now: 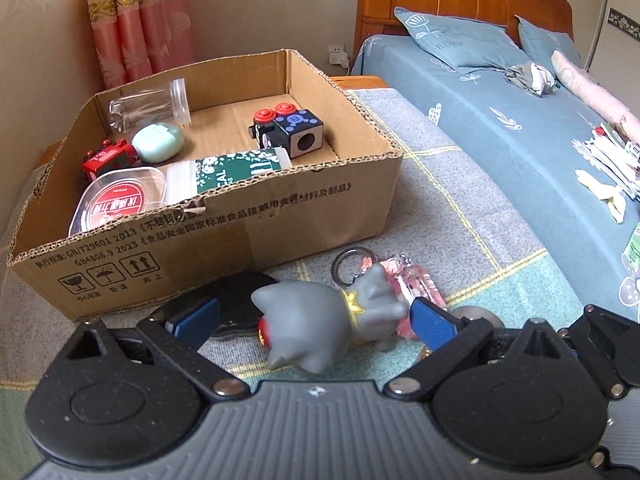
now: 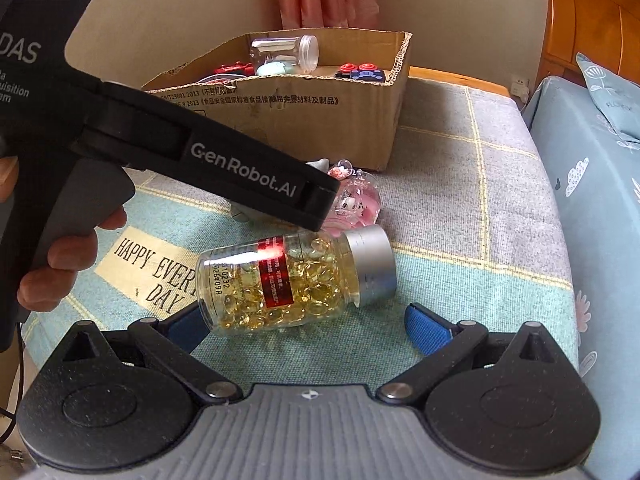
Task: Organize rigid objects
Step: 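Move left tool to grey cat figurine while right tool approaches gold capsule bottle, then close left tool on grey cat figurine while right tool grasps gold capsule bottle, then lower both items into the cardboard box and open both tools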
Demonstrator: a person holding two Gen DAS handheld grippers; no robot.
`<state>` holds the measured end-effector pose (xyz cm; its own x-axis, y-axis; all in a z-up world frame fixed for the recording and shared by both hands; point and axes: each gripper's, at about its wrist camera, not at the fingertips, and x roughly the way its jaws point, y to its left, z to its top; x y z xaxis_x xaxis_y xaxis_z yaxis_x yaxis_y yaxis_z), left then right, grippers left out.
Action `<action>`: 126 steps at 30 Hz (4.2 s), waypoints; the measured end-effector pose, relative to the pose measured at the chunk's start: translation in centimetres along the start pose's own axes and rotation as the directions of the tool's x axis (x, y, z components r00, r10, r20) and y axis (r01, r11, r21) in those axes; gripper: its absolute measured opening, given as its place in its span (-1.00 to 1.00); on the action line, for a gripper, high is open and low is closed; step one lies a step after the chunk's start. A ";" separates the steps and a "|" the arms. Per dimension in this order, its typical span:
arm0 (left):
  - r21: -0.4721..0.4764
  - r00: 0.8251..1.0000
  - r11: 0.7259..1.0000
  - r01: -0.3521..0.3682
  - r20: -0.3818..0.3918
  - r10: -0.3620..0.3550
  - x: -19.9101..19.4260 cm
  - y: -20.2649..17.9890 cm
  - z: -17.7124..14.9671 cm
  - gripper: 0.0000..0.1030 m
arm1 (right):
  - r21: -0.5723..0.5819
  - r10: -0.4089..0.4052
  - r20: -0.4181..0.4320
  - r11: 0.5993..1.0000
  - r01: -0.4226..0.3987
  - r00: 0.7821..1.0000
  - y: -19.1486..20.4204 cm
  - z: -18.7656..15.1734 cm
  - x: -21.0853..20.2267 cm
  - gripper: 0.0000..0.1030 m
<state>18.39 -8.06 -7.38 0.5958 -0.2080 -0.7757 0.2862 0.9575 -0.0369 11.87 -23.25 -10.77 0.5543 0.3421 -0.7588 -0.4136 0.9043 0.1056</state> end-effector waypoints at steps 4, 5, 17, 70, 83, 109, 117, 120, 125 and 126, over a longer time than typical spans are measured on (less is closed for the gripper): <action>-0.038 0.999 0.999 0.035 -0.008 -0.036 0.0 0.3 0.0 0.60 | -0.002 0.002 0.001 1.000 -0.002 1.000 -0.1 0.0 0.0 1.00; -0.043 0.999 0.998 0.049 -0.007 -0.050 -0.1 0.3 0.0 0.47 | -0.001 0.002 0.001 1.000 -0.002 1.000 -0.1 0.0 0.0 1.00; 0.017 0.999 1.000 0.025 -0.027 -0.024 -1.6 1.1 -1.2 0.45 | -0.007 -0.001 0.005 1.000 0.001 1.000 0.0 0.2 -0.1 1.00; -0.160 0.996 0.983 -0.088 0.000 0.089 -2.8 9.7 -5.8 0.87 | -0.073 -0.063 0.018 0.995 0.064 0.998 4.1 2.1 1.1 1.00; -0.117 0.997 0.990 -0.073 -0.023 0.071 -4.3 10.0 -4.9 0.43 | -0.085 -0.064 -0.043 0.995 0.061 0.997 4.1 3.1 0.3 0.86; 0.036 0.972 0.989 -0.140 0.193 0.131 -2.9 8.6 11.1 0.48 | -0.203 -0.041 0.089 0.977 0.059 0.995 2.0 8.8 -5.8 0.86; 0.021 0.971 0.991 -0.134 0.204 0.127 -3.1 8.9 9.6 0.85 | -0.200 -0.048 0.092 0.978 0.066 0.995 2.1 8.8 -6.1 0.86; 0.005 0.972 0.992 -0.126 0.202 0.123 -4.4 9.4 8.1 0.85 | -0.199 -0.047 0.095 0.978 0.065 0.994 2.1 9.1 -6.1 0.86; -0.037 0.972 0.991 -0.126 0.195 0.131 -6.4 10.4 5.4 0.91 | -0.189 -0.034 0.106 0.981 0.053 0.994 2.0 10.2 -6.1 0.86; -0.048 0.971 0.990 -0.132 0.197 0.139 -6.8 10.6 4.9 0.92 | -0.186 -0.031 0.107 0.981 0.051 0.994 1.9 10.5 -6.0 0.86</action>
<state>21.03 2.53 0.58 0.7655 -0.1082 -0.6342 0.1687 0.9850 0.0355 15.30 -20.88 0.78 0.6409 0.3390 -0.6887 -0.5120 0.8573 -0.0545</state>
